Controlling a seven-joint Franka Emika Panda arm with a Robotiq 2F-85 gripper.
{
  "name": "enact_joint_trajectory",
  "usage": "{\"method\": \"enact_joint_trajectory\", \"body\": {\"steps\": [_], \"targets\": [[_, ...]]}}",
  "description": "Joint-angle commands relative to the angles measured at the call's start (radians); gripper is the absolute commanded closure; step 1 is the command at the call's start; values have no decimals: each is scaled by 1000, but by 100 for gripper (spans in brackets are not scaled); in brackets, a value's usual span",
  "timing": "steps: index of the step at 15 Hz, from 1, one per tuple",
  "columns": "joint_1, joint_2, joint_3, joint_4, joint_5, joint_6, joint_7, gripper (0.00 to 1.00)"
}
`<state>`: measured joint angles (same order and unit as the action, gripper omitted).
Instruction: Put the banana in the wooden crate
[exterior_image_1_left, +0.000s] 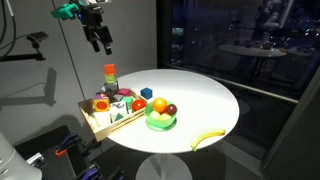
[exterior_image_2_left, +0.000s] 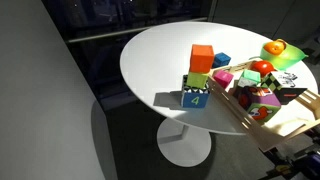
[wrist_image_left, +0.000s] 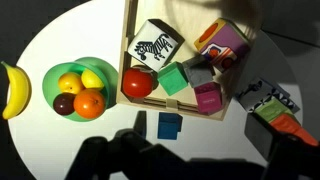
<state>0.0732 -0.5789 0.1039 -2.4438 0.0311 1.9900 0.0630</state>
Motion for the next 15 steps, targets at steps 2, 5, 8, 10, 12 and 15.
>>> {"method": "enact_joint_trajectory", "body": {"steps": [2,5,8,10,12,15], "targets": [[4,0,-3,4,-2,-3,2,0],[4,0,-3,4,-2,-3,2,0],[-10,24,-10,30,-5,-5,13,0],[-20,35,-19,44,-7,-6,13,0],[-36,52,-31,61,-11,-4,14,0],[-61,87,-49,99,-8,-7,20,0]]}}
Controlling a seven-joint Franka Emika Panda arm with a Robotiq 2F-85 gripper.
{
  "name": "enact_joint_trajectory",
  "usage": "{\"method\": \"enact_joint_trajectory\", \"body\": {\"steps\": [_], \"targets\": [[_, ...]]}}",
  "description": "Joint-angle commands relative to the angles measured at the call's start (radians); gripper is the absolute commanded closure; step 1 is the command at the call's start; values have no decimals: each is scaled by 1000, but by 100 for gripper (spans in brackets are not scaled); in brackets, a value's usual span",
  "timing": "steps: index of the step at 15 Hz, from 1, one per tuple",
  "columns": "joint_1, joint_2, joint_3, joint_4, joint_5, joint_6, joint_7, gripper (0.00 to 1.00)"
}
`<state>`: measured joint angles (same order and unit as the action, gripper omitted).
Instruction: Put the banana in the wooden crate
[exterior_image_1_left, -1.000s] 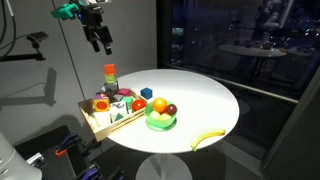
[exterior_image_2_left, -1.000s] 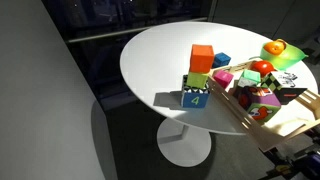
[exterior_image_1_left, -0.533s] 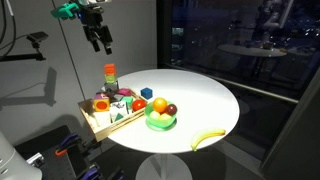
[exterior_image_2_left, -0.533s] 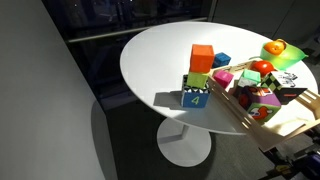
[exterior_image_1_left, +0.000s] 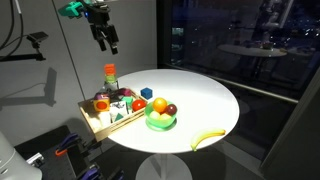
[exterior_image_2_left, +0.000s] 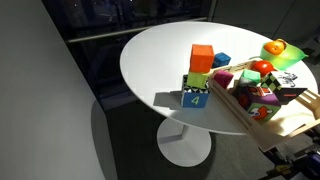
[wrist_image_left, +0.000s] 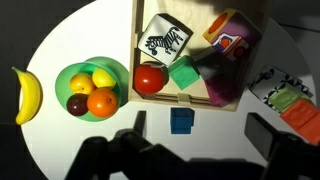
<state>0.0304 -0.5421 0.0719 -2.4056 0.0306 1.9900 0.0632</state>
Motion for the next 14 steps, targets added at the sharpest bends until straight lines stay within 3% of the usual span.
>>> {"method": "enact_joint_trajectory", "body": {"steps": [1,14], "targets": [[-26,65,-24,77,-8,-10,21,0],[-129,396,-89,343,-84,-71,154,0]]}}
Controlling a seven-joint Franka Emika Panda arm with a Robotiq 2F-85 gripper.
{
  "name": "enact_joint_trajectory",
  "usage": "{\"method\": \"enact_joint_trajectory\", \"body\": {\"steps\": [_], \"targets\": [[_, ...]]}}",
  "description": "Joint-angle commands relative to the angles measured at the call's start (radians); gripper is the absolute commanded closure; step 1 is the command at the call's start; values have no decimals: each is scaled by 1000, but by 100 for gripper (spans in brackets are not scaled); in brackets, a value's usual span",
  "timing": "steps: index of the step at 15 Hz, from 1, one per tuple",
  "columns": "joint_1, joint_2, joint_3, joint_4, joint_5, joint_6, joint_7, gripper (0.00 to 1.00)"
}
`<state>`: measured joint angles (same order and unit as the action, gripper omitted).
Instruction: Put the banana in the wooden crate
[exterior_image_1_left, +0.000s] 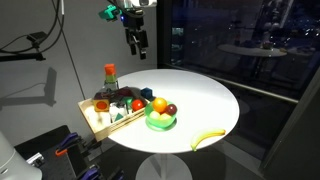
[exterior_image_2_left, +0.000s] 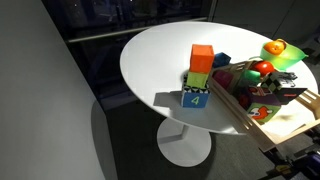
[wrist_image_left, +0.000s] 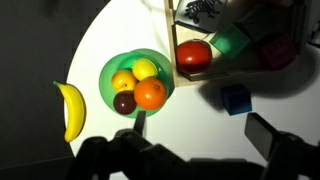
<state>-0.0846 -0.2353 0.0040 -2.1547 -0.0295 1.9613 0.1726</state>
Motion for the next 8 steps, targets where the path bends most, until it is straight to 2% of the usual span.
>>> {"method": "enact_joint_trajectory", "body": {"steps": [1,8], "targets": [[-21,119,-34,111,-24,-43,47,0],[-58,284,-121,217,-24,-45,16,0]]}}
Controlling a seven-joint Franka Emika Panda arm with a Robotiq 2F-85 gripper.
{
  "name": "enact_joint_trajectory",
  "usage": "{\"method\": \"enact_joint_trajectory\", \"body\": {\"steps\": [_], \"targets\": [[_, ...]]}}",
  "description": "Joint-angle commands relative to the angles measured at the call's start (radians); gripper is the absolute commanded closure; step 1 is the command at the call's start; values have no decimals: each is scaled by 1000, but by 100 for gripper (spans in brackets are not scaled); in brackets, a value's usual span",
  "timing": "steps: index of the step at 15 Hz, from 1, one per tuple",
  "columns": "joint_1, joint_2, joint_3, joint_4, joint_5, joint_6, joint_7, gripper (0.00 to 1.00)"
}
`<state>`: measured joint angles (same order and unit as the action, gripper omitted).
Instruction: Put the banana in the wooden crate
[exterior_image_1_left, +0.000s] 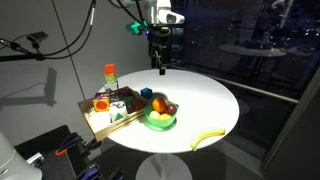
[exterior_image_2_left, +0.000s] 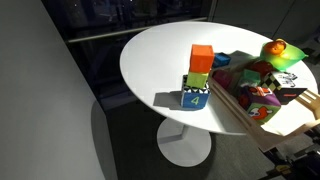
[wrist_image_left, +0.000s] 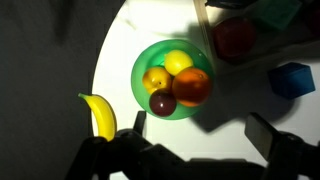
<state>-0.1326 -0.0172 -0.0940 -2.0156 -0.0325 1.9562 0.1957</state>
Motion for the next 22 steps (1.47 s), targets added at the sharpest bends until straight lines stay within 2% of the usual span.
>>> {"method": "enact_joint_trajectory", "body": {"steps": [1,9,11,22], "targets": [[-13,83,-33,89,-23,-39,-16,0],[-25,157,-76,125,-114,46,-82,0],[-21,143,-74,96,-95,46,-65,0],[-21,150,-76,104,-96,52,-65,0]]}}
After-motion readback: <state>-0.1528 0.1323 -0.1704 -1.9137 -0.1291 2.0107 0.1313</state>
